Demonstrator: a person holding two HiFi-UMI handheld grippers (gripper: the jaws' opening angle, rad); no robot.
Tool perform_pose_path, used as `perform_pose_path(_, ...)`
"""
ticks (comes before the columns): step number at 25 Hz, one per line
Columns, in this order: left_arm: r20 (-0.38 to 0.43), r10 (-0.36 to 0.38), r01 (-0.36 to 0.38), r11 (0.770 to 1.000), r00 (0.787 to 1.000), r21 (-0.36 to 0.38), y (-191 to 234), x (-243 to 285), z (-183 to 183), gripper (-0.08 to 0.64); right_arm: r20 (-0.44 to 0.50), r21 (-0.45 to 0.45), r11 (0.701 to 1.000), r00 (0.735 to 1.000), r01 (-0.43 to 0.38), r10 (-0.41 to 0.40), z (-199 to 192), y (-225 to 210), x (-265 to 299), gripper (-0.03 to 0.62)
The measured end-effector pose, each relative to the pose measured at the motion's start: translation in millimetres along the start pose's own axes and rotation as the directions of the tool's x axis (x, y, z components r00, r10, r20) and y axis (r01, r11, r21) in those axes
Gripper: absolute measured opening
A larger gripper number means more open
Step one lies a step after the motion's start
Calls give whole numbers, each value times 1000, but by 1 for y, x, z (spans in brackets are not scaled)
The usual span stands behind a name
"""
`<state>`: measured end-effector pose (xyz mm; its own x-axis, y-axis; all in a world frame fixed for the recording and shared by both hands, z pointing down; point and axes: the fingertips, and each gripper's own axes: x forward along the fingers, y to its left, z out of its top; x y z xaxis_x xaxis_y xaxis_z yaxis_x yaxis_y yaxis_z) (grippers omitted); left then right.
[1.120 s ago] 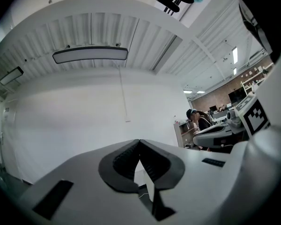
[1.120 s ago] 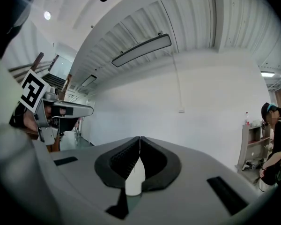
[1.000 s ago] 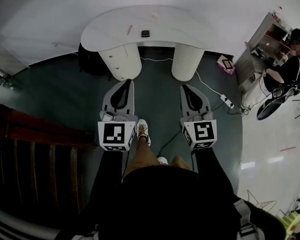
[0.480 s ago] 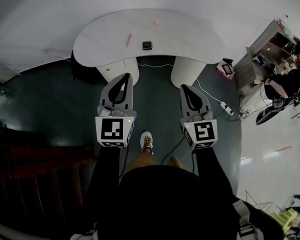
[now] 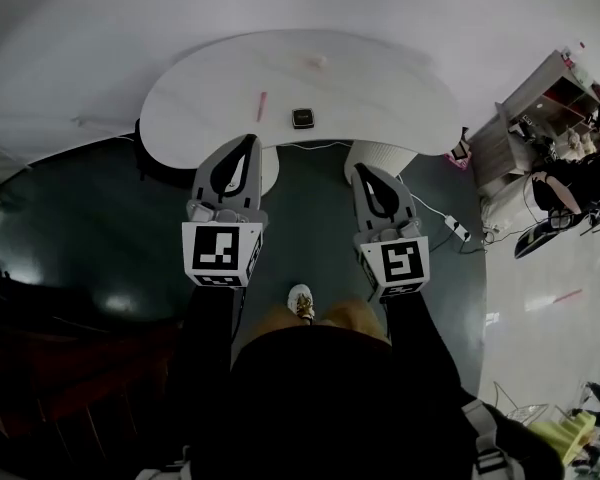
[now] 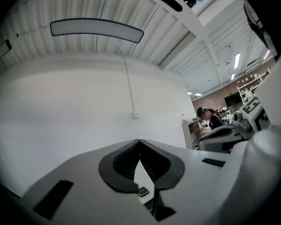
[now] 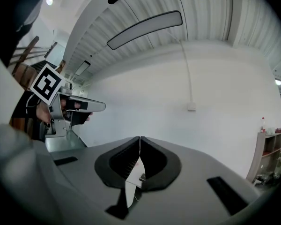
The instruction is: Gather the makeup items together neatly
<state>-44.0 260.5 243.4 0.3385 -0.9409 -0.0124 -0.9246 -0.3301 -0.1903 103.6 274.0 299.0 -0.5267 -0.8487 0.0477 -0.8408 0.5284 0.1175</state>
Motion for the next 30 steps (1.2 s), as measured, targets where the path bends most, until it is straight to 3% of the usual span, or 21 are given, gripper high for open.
perform_pose_path(13, -2, 1, -1, 999, 1000, -32, 41, 61, -23, 15, -33, -7, 1000, 999, 1, -1, -22, -38, 80, 28)
perform_pose_path(30, -39, 85, -86, 996, 996, -24, 105, 220, -51, 15, -18, 4, 995, 995, -100, 100, -28, -124, 256, 28)
